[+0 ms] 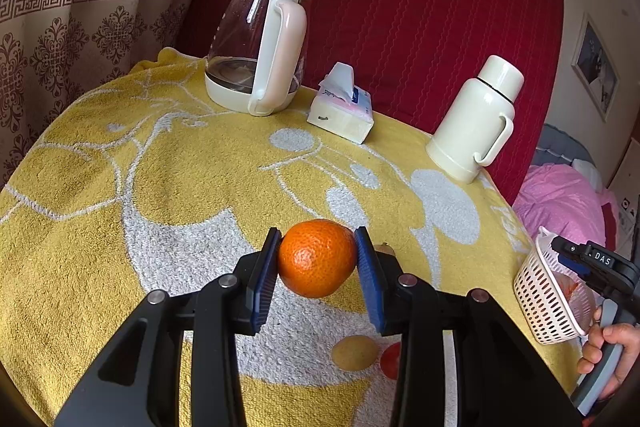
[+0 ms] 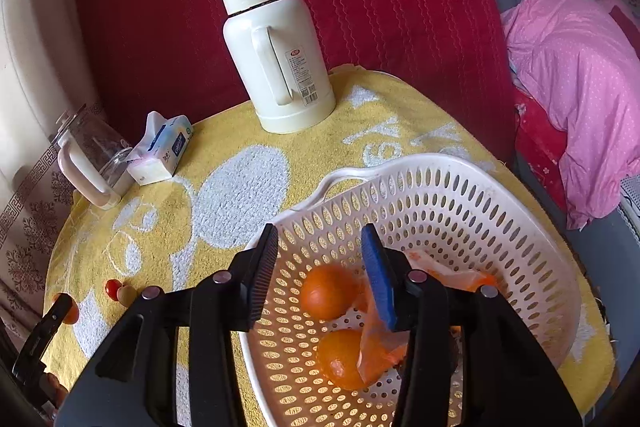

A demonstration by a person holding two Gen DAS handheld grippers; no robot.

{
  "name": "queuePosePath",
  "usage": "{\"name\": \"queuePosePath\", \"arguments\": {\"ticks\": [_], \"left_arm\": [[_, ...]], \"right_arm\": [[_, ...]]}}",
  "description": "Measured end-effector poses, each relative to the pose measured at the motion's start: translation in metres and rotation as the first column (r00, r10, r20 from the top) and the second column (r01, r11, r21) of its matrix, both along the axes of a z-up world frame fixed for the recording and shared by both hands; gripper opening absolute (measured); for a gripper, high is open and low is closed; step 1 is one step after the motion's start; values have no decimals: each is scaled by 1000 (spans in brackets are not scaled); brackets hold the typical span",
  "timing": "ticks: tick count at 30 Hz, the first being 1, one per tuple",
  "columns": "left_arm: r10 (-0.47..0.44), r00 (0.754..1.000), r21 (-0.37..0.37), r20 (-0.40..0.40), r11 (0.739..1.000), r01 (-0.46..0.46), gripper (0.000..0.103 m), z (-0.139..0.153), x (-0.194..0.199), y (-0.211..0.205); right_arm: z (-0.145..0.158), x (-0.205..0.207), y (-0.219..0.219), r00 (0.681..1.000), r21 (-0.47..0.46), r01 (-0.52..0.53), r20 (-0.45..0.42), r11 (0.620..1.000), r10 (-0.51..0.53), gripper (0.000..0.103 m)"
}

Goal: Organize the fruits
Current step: 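Carry the tangerine into the basket and open the right tool while left holds its tangerine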

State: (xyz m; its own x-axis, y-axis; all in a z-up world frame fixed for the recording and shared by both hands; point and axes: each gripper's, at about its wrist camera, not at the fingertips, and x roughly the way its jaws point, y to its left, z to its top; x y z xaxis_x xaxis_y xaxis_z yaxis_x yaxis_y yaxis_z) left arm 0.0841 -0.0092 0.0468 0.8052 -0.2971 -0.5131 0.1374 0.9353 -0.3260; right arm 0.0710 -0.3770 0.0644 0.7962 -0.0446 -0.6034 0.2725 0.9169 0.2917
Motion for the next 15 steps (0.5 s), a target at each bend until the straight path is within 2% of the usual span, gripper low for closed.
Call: {"name": "queuePosePath", "arguments": {"ticks": [15], "left_arm": [[-20,1000,8,7,1000,20,38,0,-2,-5]], "right_arm": [[13,-39,6,998,-32,2,59,999,0,45]]}}
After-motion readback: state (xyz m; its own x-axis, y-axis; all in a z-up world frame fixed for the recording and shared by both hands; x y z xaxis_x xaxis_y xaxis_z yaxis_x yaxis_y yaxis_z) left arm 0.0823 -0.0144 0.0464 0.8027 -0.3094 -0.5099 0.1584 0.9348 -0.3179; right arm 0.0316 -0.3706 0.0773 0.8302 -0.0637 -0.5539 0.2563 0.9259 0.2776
